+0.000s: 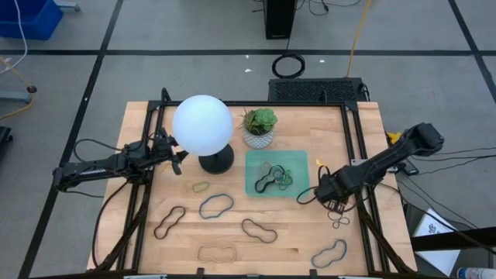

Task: Pick and place rubber bands into bin
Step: Put the red rubber band into the blue bin

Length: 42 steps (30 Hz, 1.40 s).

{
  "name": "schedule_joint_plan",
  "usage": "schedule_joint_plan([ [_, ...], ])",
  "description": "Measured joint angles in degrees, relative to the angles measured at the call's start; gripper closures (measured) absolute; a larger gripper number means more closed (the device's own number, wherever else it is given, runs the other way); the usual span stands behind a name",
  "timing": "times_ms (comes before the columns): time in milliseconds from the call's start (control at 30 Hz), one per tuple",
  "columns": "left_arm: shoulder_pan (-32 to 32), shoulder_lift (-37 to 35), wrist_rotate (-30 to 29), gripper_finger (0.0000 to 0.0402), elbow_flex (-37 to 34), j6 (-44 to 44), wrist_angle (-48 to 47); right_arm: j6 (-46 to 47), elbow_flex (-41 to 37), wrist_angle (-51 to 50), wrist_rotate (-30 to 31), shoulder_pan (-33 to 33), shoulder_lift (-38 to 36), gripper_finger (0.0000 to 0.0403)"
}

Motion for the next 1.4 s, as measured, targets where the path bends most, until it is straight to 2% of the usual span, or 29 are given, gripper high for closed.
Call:
schedule_joint_plan([
  [233,0.0,0.1,0.0,0.0215,0.0,0.0,0.0,-8.3,0.0,0.2,1.5,0.0,2.5,0.0283],
  [567,0.0,0.1,0.0,0.0215,0.0,0.1,0.0,-9.8,0.0,0.9,3.0,0.0,2.7,0.0284],
  [767,0.0,0.1,0.0,0.0215,0.0,0.1,0.0,-13.1,-0.5,5.2,3.0,0.0,2.7,0.0283],
  [1133,0.0,0.1,0.0,0.0215,0.0,0.1,0.1,-11.3,-8.7,10.3,2.5,0.0,2.6,0.0286],
  [1400,0.0,0.1,0.0,0.0215,0.0,0.2,0.0,-10.9,-10.0,10.8,2.4,0.0,2.6,0.0282],
])
